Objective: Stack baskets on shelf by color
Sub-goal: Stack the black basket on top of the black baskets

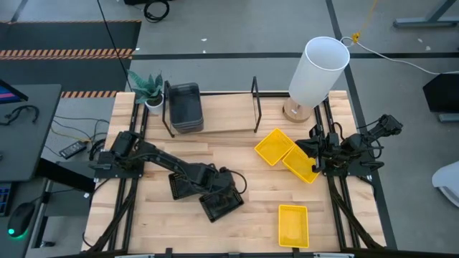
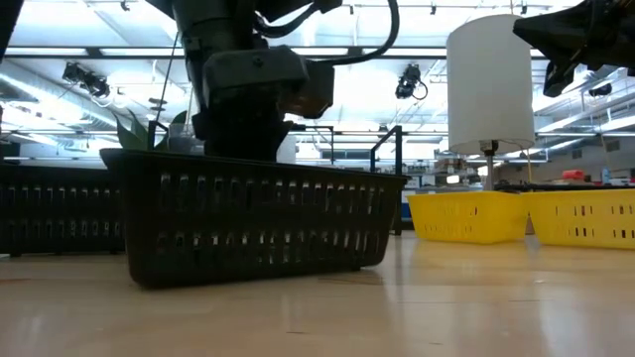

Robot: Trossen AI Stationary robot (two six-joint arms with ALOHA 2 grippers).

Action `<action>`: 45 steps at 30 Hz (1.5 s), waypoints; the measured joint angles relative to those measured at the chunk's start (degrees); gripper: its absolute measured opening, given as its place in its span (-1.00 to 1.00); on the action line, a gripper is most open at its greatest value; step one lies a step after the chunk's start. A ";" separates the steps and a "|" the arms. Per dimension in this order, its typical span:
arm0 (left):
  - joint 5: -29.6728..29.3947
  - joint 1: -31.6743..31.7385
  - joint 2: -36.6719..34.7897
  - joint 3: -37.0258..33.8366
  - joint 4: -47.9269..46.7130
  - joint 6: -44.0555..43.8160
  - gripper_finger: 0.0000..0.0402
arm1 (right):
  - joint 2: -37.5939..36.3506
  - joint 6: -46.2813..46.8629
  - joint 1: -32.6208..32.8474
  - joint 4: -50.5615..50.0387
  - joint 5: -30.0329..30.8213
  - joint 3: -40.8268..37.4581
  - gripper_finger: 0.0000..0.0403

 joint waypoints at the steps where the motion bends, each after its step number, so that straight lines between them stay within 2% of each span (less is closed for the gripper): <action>1: 0.00 0.00 0.00 0.28 -0.03 0.10 -0.79 | 0.01 0.00 -0.01 0.00 0.00 -0.01 -0.92; 4: 0.03 0.00 0.00 1.45 -0.18 0.62 -0.95 | 0.01 0.00 0.00 0.00 -0.01 0.00 -0.92; 8: 0.04 -0.02 0.00 4.75 -3.30 2.18 -0.95 | 0.01 0.00 -0.01 0.00 0.00 -0.02 -0.92; 13: 0.40 -0.02 -0.60 11.77 -12.76 5.82 -0.97 | 0.01 -0.01 0.00 0.00 0.00 0.00 -0.92; 16: 0.39 -0.02 -2.57 14.88 -17.90 7.83 -0.97 | -0.01 0.00 0.00 0.02 0.00 -0.01 -0.92; 19: -0.07 0.00 -5.96 14.67 -21.20 8.72 -0.97 | -0.01 0.00 -0.01 0.28 0.00 0.00 -0.92; 24: -3.91 0.90 -15.05 7.07 -23.17 6.98 -0.97 | -0.01 0.00 0.00 0.06 0.00 -0.01 -0.92; 31: -1.97 4.44 -26.83 -7.54 -22.28 5.38 -0.98 | -0.01 0.00 0.01 0.04 0.00 -0.01 -0.92; 38: 5.23 7.84 -30.45 -19.35 -13.27 6.53 -0.98 | -0.01 0.00 0.01 0.06 -0.02 0.00 -0.92; 42: 5.55 8.79 -30.45 -23.55 -9.59 6.10 -0.96 | -0.01 0.00 -0.01 0.04 0.00 -0.02 -0.92; 45: 4.08 8.79 -30.45 -24.71 -8.10 4.56 -0.83 | -0.01 0.00 -0.01 0.04 0.00 -0.02 -0.92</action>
